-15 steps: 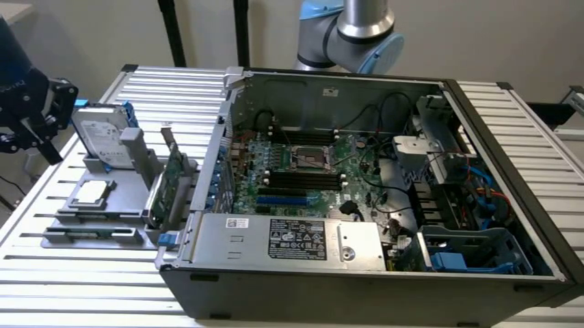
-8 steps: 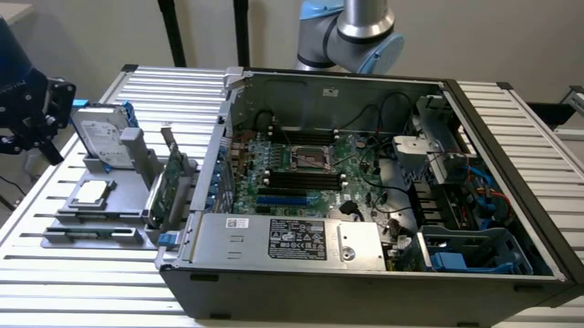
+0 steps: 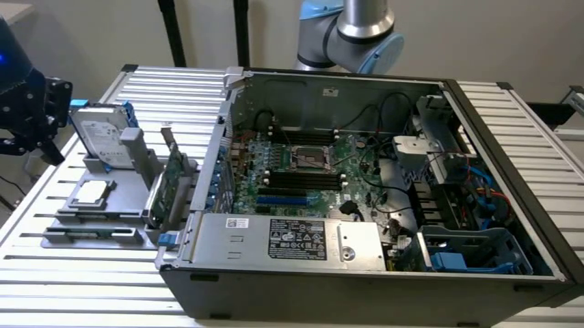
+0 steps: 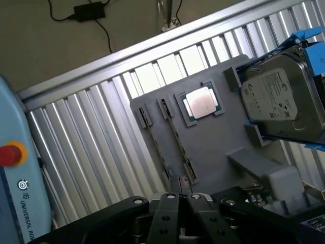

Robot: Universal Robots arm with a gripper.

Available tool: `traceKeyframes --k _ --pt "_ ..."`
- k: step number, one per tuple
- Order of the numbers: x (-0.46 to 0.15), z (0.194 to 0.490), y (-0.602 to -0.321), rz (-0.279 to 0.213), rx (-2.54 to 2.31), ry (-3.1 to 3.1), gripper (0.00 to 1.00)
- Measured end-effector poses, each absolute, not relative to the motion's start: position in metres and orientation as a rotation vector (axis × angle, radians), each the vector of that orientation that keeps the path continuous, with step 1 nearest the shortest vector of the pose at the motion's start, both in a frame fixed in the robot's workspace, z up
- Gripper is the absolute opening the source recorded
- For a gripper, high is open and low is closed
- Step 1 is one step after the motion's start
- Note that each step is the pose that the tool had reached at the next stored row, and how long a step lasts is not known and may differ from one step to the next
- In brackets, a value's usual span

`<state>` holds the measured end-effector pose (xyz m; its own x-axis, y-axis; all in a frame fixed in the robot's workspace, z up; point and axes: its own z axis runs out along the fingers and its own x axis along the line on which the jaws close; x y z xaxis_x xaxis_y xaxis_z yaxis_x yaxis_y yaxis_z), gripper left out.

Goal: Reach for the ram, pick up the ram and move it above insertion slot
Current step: 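Pick up the ram and move it above insertion slot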

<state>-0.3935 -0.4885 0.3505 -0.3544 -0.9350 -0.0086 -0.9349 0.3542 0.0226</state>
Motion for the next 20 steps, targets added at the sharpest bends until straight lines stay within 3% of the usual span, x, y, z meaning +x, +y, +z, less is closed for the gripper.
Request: traceKeyframes --k 20 --pt "-0.3936 0.3487 -0.4885 -0.023 2.223 -2.222 0.11"
